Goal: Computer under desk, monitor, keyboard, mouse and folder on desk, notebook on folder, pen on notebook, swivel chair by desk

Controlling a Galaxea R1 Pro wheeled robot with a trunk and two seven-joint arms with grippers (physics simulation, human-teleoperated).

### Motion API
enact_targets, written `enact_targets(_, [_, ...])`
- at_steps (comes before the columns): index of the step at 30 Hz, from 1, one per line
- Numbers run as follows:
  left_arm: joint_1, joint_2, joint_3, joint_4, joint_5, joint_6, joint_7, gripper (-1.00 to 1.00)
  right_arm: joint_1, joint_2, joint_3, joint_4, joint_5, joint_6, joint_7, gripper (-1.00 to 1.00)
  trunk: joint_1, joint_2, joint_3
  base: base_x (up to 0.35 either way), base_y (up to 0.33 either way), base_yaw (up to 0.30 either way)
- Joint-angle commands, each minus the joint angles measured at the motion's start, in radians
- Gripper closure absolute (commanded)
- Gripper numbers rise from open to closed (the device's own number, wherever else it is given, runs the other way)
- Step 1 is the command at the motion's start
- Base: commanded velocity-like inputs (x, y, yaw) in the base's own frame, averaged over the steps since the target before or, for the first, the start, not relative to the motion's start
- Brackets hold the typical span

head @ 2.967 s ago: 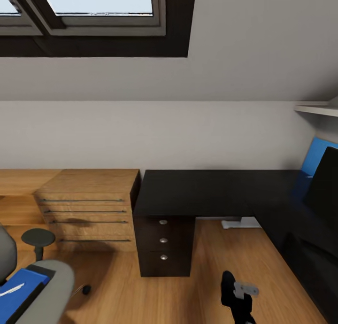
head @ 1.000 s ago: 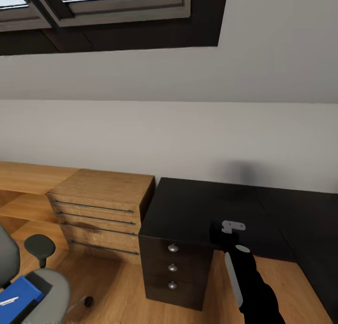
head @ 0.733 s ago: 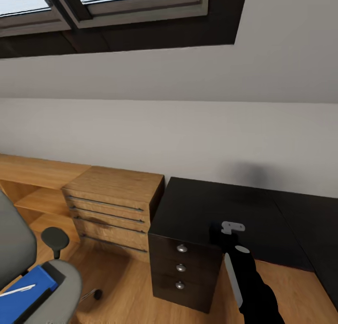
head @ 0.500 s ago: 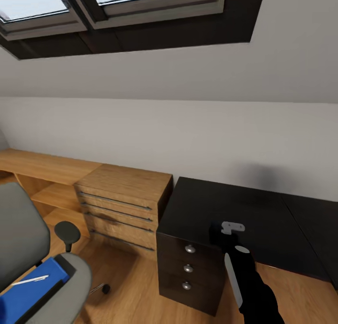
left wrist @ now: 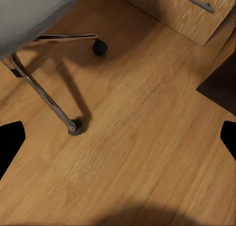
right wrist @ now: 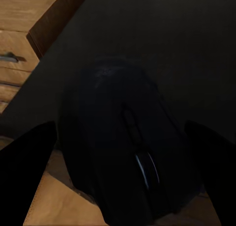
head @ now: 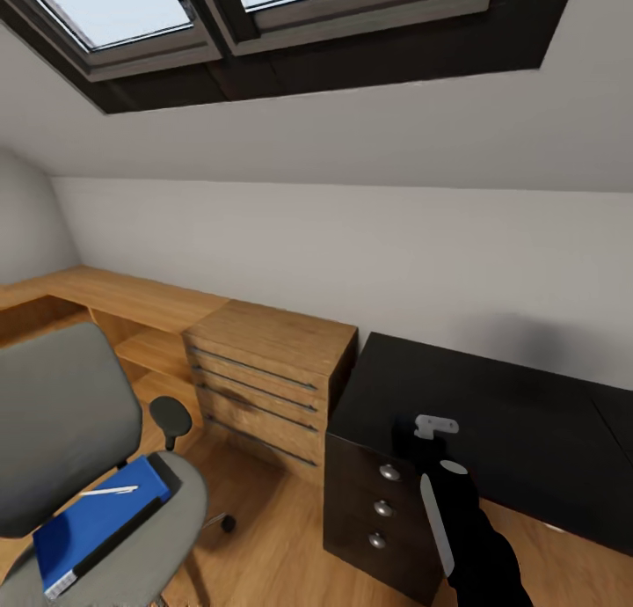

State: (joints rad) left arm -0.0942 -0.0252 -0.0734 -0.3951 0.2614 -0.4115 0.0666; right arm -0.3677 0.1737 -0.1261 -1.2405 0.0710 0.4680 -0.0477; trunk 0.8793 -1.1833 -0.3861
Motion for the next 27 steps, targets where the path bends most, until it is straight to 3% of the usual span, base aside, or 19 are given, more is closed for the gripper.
enact_targets(1, [-0.001,0.001,-0.008,0.001,0.006,-0.004,0.007,-1.00,0.000,0.001,-0.001,-0.002,0.007,0.006,0.001,1.00,0.000,-0.001,-0.002,0.000,0.000,0.273])
enact_targets(11, [-0.001,0.000,-0.008,0.001,0.005,-0.004,0.007,-1.00,0.000,0.001,-0.001,0.012,0.010,-0.011,0.004,1.00,0.000,-0.001,-0.006,0.048,-0.052,0.235])
enact_targets(18, [-0.001,-0.001,-0.008,0.001,0.005,-0.003,0.007,-1.00,0.000,0.000,-0.001,0.035,0.013,-0.019,0.007,1.00,0.000,-0.001,-0.006,0.180,-0.147,0.034])
enact_targets(27, [-0.001,-0.001,-0.008,0.001,0.005,-0.004,0.007,-1.00,0.000,-0.024,-0.001,0.060,0.012,-0.062,0.008,1.00,0.000,-0.001,-0.006,0.026,-0.019,0.003])
